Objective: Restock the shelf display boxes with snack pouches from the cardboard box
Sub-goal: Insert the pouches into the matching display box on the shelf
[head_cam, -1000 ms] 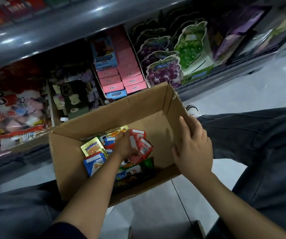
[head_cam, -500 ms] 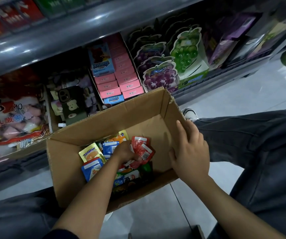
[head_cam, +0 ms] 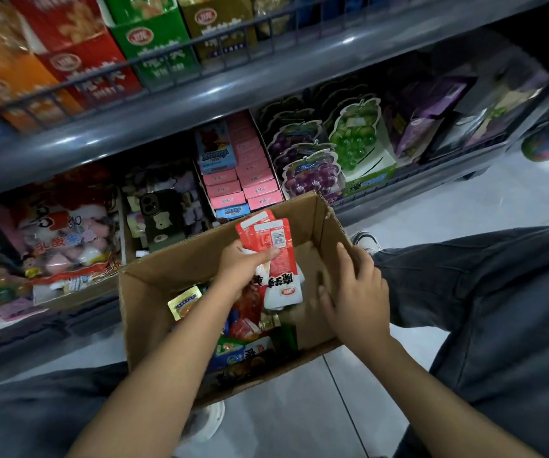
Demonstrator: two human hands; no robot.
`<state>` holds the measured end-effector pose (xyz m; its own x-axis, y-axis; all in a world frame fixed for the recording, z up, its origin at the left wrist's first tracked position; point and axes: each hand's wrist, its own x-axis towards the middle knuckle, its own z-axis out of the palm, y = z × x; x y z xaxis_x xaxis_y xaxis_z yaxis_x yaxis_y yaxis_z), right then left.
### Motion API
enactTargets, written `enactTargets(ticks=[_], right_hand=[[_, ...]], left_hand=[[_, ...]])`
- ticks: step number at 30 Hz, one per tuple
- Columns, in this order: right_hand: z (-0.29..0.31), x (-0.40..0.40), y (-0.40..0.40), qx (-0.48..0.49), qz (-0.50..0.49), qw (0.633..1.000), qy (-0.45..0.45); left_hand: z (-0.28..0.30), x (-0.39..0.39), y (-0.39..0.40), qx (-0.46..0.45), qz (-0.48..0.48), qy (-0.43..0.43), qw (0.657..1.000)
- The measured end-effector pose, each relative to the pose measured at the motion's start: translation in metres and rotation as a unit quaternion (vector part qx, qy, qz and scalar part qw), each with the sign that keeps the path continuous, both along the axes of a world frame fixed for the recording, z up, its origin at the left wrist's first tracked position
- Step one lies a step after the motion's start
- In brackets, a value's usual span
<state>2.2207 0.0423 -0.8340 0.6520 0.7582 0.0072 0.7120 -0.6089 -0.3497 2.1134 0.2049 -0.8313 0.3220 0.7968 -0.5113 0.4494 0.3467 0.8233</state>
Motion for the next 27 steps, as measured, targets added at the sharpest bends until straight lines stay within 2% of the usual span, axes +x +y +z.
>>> enactTargets(ticks=[4, 6, 9, 11, 16, 21, 27], right_hand=[[0.024, -0.002, 0.004, 0.026, 0.000, 0.998, 0.064], [0.045, -0.006, 0.012, 0.063, 0.044, 0.986, 0.147], [0.078, -0.014, 0.029, 0.107, 0.099, 0.919, 0.365], [0.094, -0.016, 0.040, 0.085, 0.110, 0.884, 0.447], [0.114, -0.012, 0.066, 0.036, 0.109, 0.824, 0.555], [0.120, -0.003, 0.087, -0.032, 0.113, 0.786, 0.607], [0.112, 0.004, 0.102, 0.016, 0.088, 0.750, 0.655]], left_hand=[[0.047, -0.006, -0.006, -0.022, -0.014, -0.030, 0.999], [0.068, -0.014, -0.009, -0.029, -0.027, -0.047, 0.998], [0.093, -0.028, -0.017, -0.048, -0.037, -0.089, 0.994], [0.105, -0.039, -0.022, -0.060, -0.043, -0.098, 0.992], [0.119, -0.066, -0.024, -0.147, 0.010, -0.166, 0.975], [0.118, -0.075, -0.018, -0.145, 0.063, -0.174, 0.972], [0.114, -0.081, -0.007, -0.142, 0.074, -0.203, 0.966]])
